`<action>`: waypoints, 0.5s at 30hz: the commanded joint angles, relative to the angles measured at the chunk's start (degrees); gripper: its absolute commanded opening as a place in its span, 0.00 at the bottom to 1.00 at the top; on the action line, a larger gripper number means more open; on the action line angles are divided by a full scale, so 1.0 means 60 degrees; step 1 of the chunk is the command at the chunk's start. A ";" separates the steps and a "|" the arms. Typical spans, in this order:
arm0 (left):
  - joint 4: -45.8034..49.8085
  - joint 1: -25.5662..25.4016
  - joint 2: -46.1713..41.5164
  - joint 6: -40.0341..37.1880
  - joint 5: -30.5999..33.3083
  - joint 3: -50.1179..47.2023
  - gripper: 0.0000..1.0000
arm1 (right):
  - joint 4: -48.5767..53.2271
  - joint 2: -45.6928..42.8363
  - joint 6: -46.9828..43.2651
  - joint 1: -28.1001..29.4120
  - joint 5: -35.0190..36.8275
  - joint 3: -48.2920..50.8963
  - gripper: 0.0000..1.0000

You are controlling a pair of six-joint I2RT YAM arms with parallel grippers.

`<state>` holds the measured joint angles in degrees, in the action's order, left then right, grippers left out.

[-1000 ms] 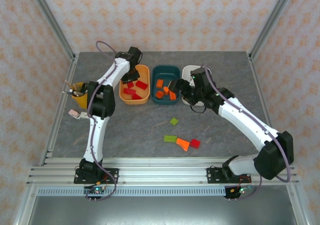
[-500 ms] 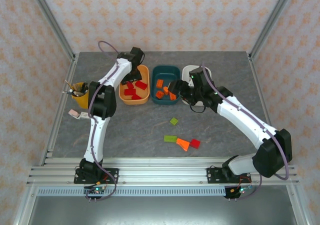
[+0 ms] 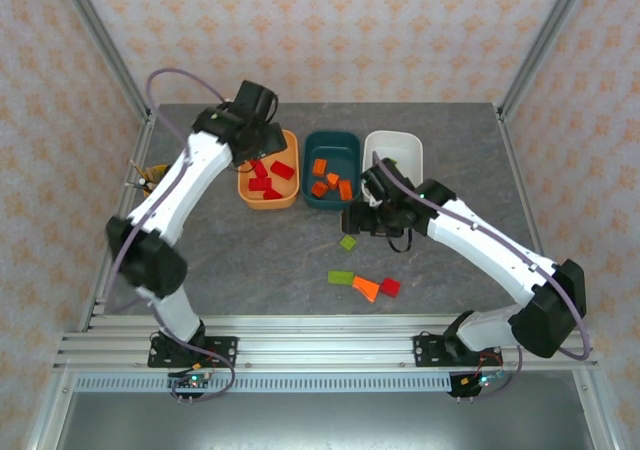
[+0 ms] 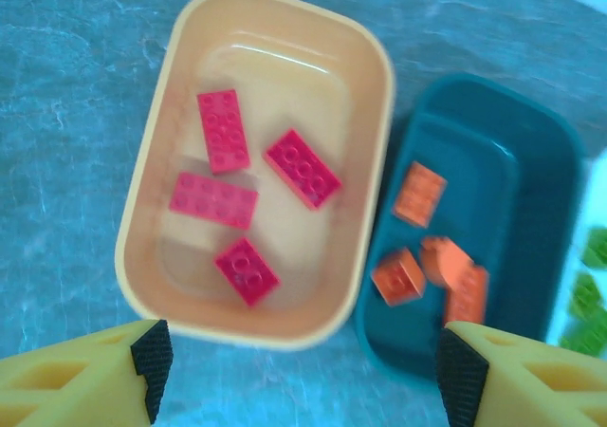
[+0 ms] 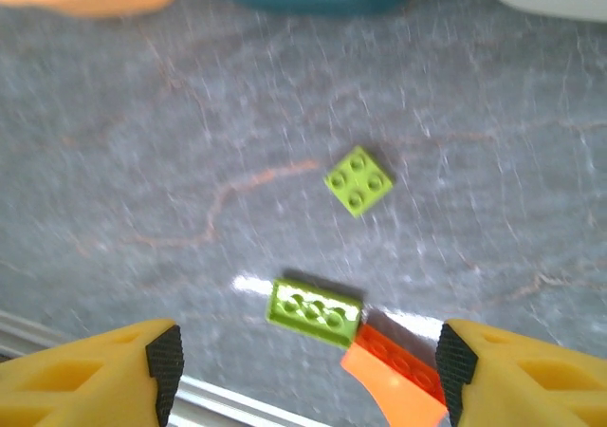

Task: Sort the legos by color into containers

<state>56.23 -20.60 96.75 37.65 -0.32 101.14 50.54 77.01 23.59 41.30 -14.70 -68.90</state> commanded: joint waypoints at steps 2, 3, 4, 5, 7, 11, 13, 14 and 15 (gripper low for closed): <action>-0.0705 -0.0467 -0.1884 0.0142 -0.1063 -0.2625 0.77 | 0.1351 -0.0269 -0.0948 0.0680 0.0732 0.0277 0.72; -0.0807 -0.0623 -0.2344 0.0141 -0.1260 -0.3126 0.77 | 0.1388 -0.0215 -0.1083 0.0827 0.0708 0.0278 0.72; -0.0855 -0.0804 -0.2845 0.0187 -0.1395 -0.3718 0.77 | 0.1444 -0.0135 -0.1194 0.0971 0.0692 0.0278 0.71; -0.0838 -0.0982 -0.3318 0.0287 -0.1465 -0.4272 0.77 | 0.1510 -0.0023 -0.1301 0.1124 0.0696 0.0250 0.71; -0.0815 -0.1259 -0.4150 0.0534 -0.1637 -0.5268 0.77 | 0.1566 0.0200 -0.1424 0.1353 0.0694 0.0220 0.70; -0.0988 -0.1958 -0.5800 0.1191 -0.1714 -0.7123 0.77 | 0.1287 0.0764 -0.1572 0.1814 0.0531 0.0200 0.70; -0.0930 -0.2262 -0.6464 0.1472 -0.1571 -0.7749 0.77 | 0.1195 0.1189 -0.1733 0.2148 0.0574 0.0089 0.70; -0.0845 -0.2406 -0.6775 0.1578 -0.1467 -0.8017 0.77 | 0.1158 0.1467 -0.1874 0.2357 0.0688 0.0001 0.71; -0.0745 -0.2483 -0.7021 0.1640 -0.1361 -0.8207 0.77 | 0.1142 0.1712 -0.2004 0.2505 0.0840 -0.0081 0.71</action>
<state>51.70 -34.24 58.24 44.23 -9.72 54.43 57.17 84.16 14.76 53.93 -12.38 -68.05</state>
